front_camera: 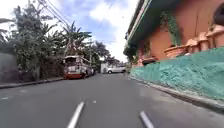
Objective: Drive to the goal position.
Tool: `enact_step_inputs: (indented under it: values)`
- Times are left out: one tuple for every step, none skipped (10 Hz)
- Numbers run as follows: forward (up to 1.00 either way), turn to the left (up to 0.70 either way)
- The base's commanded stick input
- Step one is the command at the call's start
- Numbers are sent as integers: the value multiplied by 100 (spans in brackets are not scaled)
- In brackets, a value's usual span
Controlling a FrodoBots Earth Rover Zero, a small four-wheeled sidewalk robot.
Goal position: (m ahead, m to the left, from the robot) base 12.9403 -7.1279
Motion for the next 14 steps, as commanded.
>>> enact_step_inputs:
  values:
    - [70, 0]
    - [70, 0]
    - [70, 0]
    - [70, 0]
    - [70, 0]
    - [70, 0]
    - [70, 0]
    - [70, 0]
    - [82, 0]
    - [85, 0]
    - [85, 0]
    - [85, 0]
    - [85, 0]
    - [85, -11]
